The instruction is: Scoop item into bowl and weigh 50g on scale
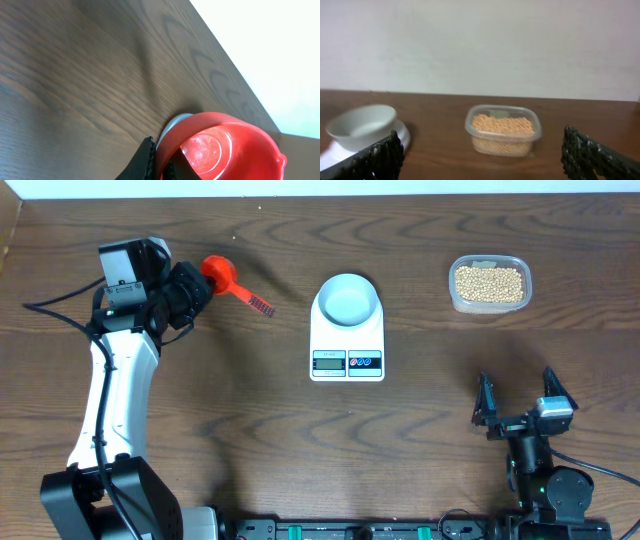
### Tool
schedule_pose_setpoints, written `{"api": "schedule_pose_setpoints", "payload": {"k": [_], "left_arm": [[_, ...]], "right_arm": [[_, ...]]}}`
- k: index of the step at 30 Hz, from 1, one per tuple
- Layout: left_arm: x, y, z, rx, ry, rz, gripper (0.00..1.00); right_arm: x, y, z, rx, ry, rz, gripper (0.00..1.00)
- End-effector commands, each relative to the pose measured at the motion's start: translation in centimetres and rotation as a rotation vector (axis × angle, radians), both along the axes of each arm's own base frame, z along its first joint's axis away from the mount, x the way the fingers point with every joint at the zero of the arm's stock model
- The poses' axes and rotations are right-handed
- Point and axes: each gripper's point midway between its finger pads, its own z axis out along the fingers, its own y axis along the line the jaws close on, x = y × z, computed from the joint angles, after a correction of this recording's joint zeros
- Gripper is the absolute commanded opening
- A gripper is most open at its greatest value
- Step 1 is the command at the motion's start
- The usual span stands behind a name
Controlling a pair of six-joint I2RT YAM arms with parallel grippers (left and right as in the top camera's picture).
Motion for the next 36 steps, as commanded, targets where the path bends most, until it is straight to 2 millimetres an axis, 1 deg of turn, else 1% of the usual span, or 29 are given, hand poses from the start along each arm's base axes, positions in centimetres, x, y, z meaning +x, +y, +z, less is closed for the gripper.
{"api": "schedule_pose_setpoints", "payload": {"k": [1,4,6,8,11,12,17,18,19,21,23,26,29,33,36], "left_arm": [[-0.2,-1.8,1.3,-0.075,-0.005,-0.032,0.07],[-0.2,-2.9,1.4,-0.074,-0.009,-0.059,0.07],[-0.1,-3.8,1.5,-0.070,-0.015,-0.080,0.07],[0.1,-4.6,1.6,-0.055,-0.026,-0.094,0.07],[0.3,-5.4,1.5,-0.019,-0.038,-0.096,0.07],[0.5,-6.2,1.7,-0.012,-0.051,-0.107,0.07],[1.3,-8.2,2.9,-0.032,-0.103,-0.122,0.07],[1.5,-8.4,3.0,-0.035,-0.109,-0.109,0.07],[1.7,-8.4,3.1,-0.043,-0.104,-0.074,0.07],[1.9,-8.4,3.0,-0.061,-0.087,-0.015,0.07],[2.0,-8.6,3.0,-0.103,-0.063,0.033,0.07],[1.9,-9.1,3.1,-0.184,-0.020,0.093,0.07],[1.8,-9.6,3.1,-0.243,0.012,0.135,0.07],[1.6,-10.4,3.0,-0.276,0.035,0.153,0.07],[1.4,-10.7,2.6,-0.257,0.050,0.174,0.07]], "right_arm": [[-0.3,1.8,0.3,0.129,0.018,0.119,0.99],[-0.5,2.8,0.6,0.179,0.040,0.179,0.99],[-0.5,3.2,1.2,0.202,0.052,0.208,0.99],[-0.4,3.7,2.3,0.206,0.066,0.235,0.99],[0.2,4.0,4.3,0.208,0.096,0.256,0.99],[1.1,4.4,5.7,0.211,0.127,0.277,0.99],[4.0,6.5,9.0,0.226,0.245,0.419,0.99],[4.7,6.8,9.5,0.232,0.269,0.440,0.99],[5.8,7.3,10.0,0.242,0.310,0.472,0.99],[7.1,7.8,10.6,0.256,0.360,0.503,0.99],[8.7,8.3,10.7,0.271,0.417,0.523,0.99],[11.0,9.6,10.5,0.287,0.498,0.556,0.99],[12.9,11.7,9.8,0.306,0.580,0.602,0.99],[13.9,15.1,9.2,0.318,0.631,0.715,0.99],[14.0,17.2,9.2,0.317,0.618,0.799,0.99]]}}
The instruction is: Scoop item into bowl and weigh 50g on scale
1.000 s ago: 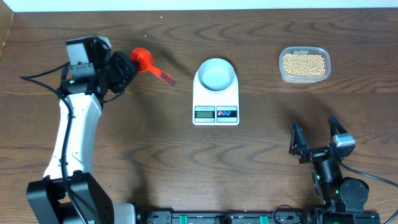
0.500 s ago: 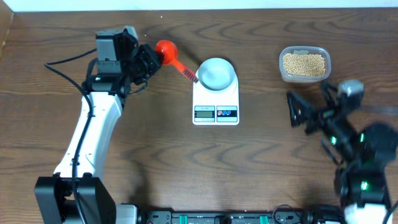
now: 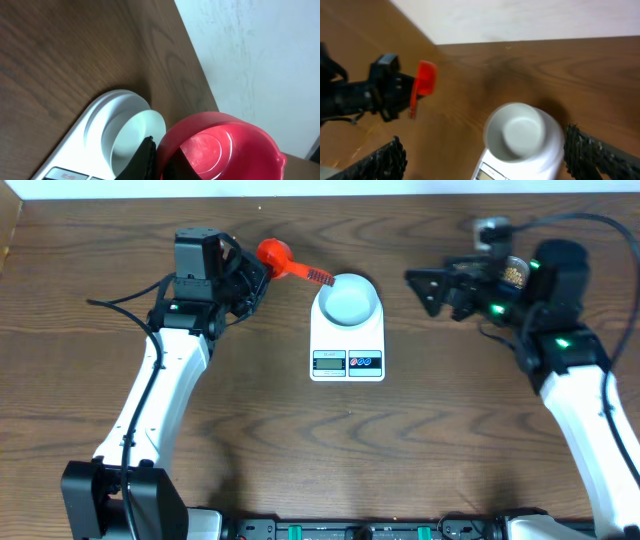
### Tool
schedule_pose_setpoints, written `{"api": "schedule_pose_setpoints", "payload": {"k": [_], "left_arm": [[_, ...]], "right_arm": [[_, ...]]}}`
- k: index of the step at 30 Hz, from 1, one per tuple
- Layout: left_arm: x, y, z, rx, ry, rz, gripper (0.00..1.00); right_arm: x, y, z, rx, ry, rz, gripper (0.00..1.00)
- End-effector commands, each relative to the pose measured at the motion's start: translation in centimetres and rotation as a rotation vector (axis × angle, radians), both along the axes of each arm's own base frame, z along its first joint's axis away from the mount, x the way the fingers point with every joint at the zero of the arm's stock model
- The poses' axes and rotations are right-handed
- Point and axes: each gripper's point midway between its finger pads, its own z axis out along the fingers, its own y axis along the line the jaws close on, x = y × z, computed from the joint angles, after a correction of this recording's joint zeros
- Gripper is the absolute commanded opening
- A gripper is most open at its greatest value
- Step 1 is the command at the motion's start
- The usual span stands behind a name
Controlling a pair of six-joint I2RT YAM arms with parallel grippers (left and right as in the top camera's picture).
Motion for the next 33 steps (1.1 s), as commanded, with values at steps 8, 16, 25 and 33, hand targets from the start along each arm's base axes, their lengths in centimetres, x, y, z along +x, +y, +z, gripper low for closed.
{"api": "schedule_pose_setpoints", "payload": {"k": [8,16,25,33], "left_arm": [[-1.3,-1.6,-0.9,0.011,0.101,0.130,0.07],[-2.5,-4.7,-1.1,0.021,0.107,0.063,0.07],[-3.6,-6.9,-1.4,0.023,0.123,0.010,0.07],[-4.5,-8.8,-1.3,0.005,0.131,-0.047,0.07]], "right_arm": [[-0.5,4.2,0.2,0.081,0.040,0.128,0.99],[-0.9,5.0,-0.8,0.135,0.170,0.100,0.91],[-1.6,7.0,-1.9,0.092,0.198,0.081,0.69],[-2.2,7.7,-3.8,0.038,0.264,0.027,0.64]]}}
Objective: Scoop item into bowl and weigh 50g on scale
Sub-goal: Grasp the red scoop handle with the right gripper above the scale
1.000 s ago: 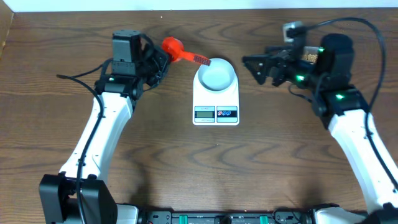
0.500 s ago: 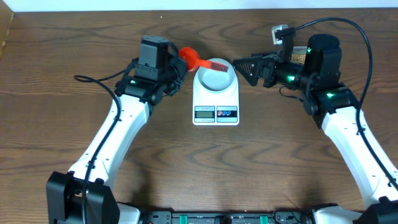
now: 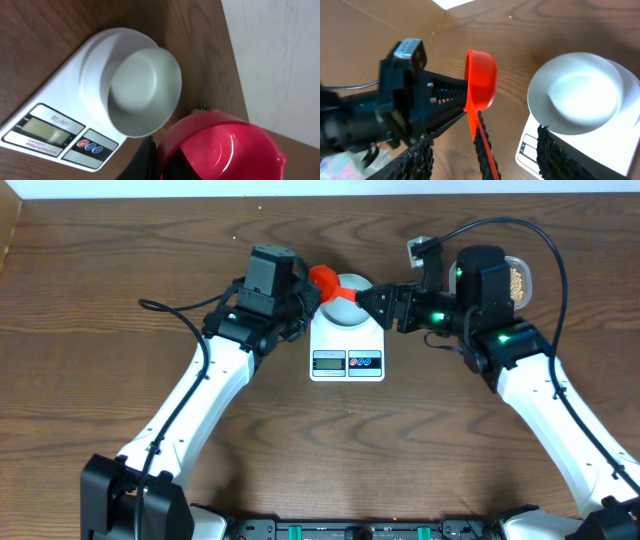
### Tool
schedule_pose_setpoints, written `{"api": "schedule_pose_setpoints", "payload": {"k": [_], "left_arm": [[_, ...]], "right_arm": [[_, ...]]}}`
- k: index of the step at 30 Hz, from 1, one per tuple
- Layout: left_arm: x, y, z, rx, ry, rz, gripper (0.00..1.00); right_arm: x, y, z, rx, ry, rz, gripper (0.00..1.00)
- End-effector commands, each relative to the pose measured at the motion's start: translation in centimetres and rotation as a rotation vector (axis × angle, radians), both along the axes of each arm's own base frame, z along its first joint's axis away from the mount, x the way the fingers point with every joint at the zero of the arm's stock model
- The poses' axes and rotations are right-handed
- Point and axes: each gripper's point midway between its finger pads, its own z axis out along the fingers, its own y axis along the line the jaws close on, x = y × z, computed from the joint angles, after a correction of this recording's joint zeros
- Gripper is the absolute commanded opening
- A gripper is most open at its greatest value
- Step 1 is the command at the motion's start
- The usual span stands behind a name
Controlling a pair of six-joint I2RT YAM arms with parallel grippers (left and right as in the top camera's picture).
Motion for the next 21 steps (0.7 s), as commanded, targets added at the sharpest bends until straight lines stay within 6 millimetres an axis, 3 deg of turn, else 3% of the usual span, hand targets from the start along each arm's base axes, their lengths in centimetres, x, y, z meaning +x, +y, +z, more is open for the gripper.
{"api": "schedule_pose_setpoints", "payload": {"k": [1,9,21], "left_arm": [[-0.3,-0.9,1.1,-0.023,-0.014,-0.025,0.07],[-1.1,-2.3,1.3,-0.074,0.007,-0.083,0.07],[-1.4,-2.6,1.3,-0.090,0.015,-0.103,0.07]], "right_arm": [[0.4,0.5,0.5,-0.014,-0.007,-0.033,0.63],[0.4,0.8,0.4,-0.015,-0.001,-0.046,0.43],[0.3,0.8,0.4,-0.015,0.000,-0.044,0.14]]}}
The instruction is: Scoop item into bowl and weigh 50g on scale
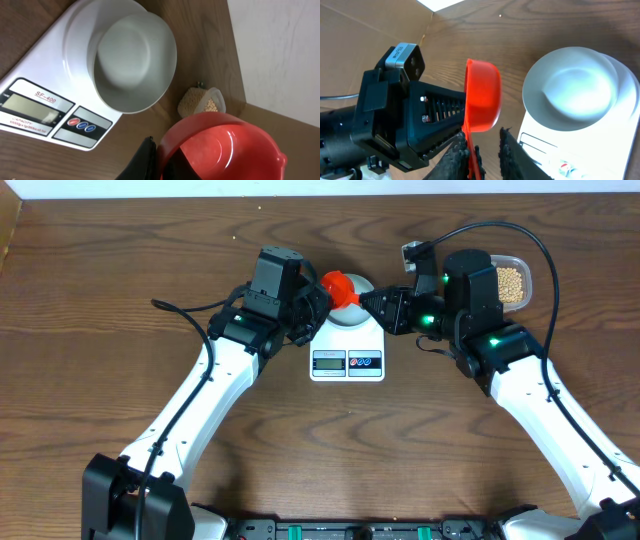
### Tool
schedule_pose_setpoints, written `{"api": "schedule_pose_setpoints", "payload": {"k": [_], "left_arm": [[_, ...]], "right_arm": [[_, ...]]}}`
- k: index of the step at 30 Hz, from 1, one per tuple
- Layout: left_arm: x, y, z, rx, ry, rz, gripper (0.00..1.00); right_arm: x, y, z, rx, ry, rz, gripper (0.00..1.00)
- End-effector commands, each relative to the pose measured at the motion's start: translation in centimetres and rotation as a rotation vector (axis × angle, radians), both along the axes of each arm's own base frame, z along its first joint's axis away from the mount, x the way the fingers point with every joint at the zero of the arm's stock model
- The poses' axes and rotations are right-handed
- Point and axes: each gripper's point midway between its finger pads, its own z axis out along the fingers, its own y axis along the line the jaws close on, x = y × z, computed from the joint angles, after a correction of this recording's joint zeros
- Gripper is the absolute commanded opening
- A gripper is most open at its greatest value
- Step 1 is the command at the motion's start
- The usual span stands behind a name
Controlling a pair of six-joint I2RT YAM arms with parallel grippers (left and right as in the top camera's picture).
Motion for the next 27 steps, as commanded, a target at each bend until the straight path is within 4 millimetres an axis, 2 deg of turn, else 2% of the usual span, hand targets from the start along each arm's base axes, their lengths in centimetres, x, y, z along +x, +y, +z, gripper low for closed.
{"api": "schedule_pose_setpoints", "payload": {"k": [1,3,6,11,13,17,22,24,27], "left_arm": [[-0.2,-0.5,1.0,-0.024,-0.008,-0.020,0.07],[-0.5,-0.4,0.7,-0.017,0.007,-0.019,0.07],[-0.8,-0.2,0.4,-0.010,0.026,-0.019,0.09],[-0.9,-0.2,0.2,-0.006,0.034,-0.019,0.43],[-0.9,-0.2,0.2,-0.006,0.034,-0.019,0.50],[-0.9,-0.1,0.2,-0.003,0.031,-0.022,0.54],[-0.6,0.3,0.1,0.047,-0.006,-0.040,0.54],[-0.6,0.4,0.1,0.091,-0.048,-0.095,0.54],[-0.5,0.3,0.2,0.170,-0.128,-0.201,0.54]], "right_arm": [[0.2,0.4,0.9,0.006,-0.022,0.006,0.09],[0.2,0.4,0.9,0.006,-0.022,0.006,0.02],[0.2,0.4,0.9,0.004,-0.019,0.006,0.01],[0.2,0.3,0.9,0.001,-0.024,0.007,0.01],[0.3,0.2,0.8,-0.001,-0.027,0.005,0.01],[0.5,-0.5,0.2,-0.024,-0.002,-0.023,0.01],[1.1,-2.8,-1.5,-0.092,0.048,-0.116,0.01],[1.6,-3.6,-1.6,-0.120,0.018,-0.115,0.01],[1.7,-3.6,-0.7,-0.103,-0.043,-0.052,0.01]]}}
